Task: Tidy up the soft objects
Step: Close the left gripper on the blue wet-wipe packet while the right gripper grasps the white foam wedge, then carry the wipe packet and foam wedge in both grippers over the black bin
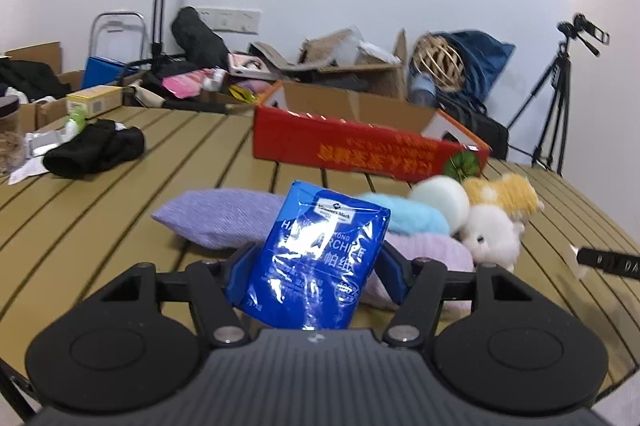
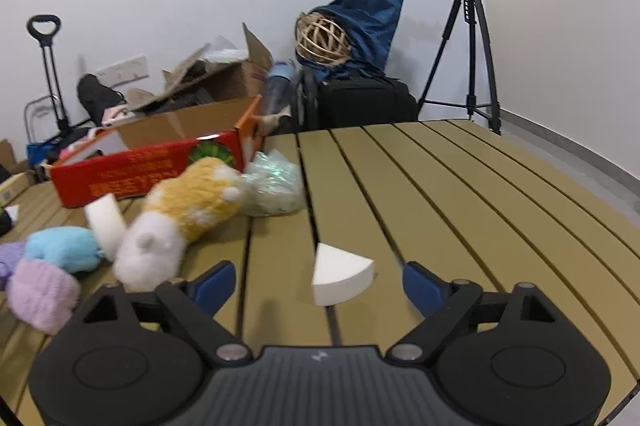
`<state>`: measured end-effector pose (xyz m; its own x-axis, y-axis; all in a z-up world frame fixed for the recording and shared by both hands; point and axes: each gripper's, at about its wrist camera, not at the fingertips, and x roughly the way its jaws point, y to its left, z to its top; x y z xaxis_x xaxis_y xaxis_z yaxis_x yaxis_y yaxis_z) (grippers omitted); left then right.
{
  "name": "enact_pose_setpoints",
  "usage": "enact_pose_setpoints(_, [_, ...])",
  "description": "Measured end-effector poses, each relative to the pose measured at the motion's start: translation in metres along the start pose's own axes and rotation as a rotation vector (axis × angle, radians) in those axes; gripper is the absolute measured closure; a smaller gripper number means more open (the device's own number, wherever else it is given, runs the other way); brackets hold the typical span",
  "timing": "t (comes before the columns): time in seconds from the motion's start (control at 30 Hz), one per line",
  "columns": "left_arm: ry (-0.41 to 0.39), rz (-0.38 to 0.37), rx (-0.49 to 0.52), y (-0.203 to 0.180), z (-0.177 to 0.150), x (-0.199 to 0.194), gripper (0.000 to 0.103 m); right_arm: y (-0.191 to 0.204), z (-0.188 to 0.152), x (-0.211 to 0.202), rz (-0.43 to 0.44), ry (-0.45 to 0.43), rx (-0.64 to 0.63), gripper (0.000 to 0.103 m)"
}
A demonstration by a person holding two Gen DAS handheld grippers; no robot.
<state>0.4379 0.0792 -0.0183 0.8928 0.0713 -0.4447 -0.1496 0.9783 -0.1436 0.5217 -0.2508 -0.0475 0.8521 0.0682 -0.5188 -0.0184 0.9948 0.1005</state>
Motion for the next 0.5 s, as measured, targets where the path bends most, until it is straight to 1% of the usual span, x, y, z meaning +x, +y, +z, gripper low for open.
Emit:
enact_pose_setpoints(0.1, [-0.009,0.006,-0.015,0.003,0.003,-0.002,0.039,0.001,0.002,0.01,-0.027,0.024,-0.018,0.029])
enact_pose_setpoints(0.2, [-0.007,0.004,-0.024,0.005,0.004,-0.002,0.039,0.002,0.003,0.019,-0.033,0.047,-0.031,0.035])
enact_pose_setpoints(0.23, [-0.006,0.001,-0.025,0.005,0.004,-0.002,0.039,0.002,0.003,0.023,-0.04,0.057,-0.035,0.04])
enact_pose_setpoints(0.3, [-0.008,0.0,-0.02,0.004,0.004,-0.002,0.039,0.003,0.004,0.03,-0.051,0.073,-0.036,0.046])
enact_pose_setpoints(0.37, [-0.01,0.0,-0.012,0.004,0.004,-0.002,0.039,0.002,0.004,0.036,-0.055,0.092,-0.031,0.056])
enact_pose_setpoints(0.43, [-0.011,0.0,-0.008,0.003,0.003,-0.002,0.039,0.001,0.004,0.038,-0.069,0.088,-0.036,0.071])
enact_pose_setpoints(0.5, [-0.012,0.001,-0.008,0.003,0.003,-0.001,0.039,0.0,0.003,0.038,-0.061,0.081,-0.022,0.072])
